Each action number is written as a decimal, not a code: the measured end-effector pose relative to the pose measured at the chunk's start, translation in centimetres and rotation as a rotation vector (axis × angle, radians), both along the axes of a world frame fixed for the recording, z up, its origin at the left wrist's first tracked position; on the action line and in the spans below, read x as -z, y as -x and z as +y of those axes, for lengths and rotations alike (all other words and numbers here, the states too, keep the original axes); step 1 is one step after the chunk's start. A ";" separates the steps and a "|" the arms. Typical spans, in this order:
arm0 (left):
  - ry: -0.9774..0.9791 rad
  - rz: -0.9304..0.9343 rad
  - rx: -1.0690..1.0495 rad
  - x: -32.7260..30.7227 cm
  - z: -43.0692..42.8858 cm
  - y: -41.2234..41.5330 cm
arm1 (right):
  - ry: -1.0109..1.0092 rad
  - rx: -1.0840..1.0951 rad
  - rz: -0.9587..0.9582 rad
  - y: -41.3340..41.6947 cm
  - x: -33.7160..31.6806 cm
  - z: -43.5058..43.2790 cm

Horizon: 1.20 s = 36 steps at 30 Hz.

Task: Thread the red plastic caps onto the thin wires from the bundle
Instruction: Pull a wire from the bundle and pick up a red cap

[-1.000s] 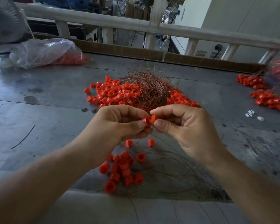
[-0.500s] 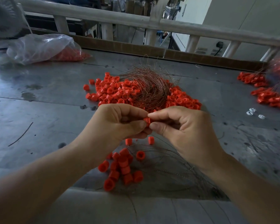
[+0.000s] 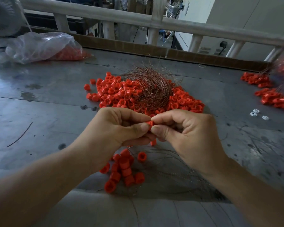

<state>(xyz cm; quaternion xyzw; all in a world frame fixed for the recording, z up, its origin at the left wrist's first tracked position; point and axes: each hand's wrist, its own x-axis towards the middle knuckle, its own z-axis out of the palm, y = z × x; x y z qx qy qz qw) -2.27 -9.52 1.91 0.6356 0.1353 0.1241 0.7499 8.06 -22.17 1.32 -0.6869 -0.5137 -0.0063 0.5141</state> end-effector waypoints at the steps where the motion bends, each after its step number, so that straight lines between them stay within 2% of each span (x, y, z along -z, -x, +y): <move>1: -0.001 0.004 -0.010 0.1 0.0 0.0 | 0.003 0.006 -0.016 0.0 0.1 0.0; 6: 0.011 0.035 0.004 0.1 0.0 -0.2 | 0.005 0.010 -0.114 -0.1 0.2 -0.1; 18: 0.040 -0.007 0.151 -0.2 0.5 0.1 | 0.048 -0.179 0.114 -1.1 -0.3 -0.1; 22: 0.067 0.006 0.195 -0.1 0.6 0.3 | 0.208 -0.244 -0.039 -1.2 -0.7 -0.2; 26: 0.079 -0.023 0.213 -0.2 0.2 0.2 | 0.258 -0.235 -0.094 -1.2 -0.9 -0.2; 29: -0.132 -0.065 0.192 0.0 -0.2 0.3 | 0.286 -0.223 -0.124 -0.9 -0.9 -0.2; 31: -0.192 -0.079 0.169 0.1 -0.5 0.2 | 0.305 -0.215 -0.126 -0.6 -0.8 -0.2; 36: -0.090 -0.125 0.181 0.1 -0.8 0.4 | 0.280 -0.180 -0.143 0.0 -0.9 -0.1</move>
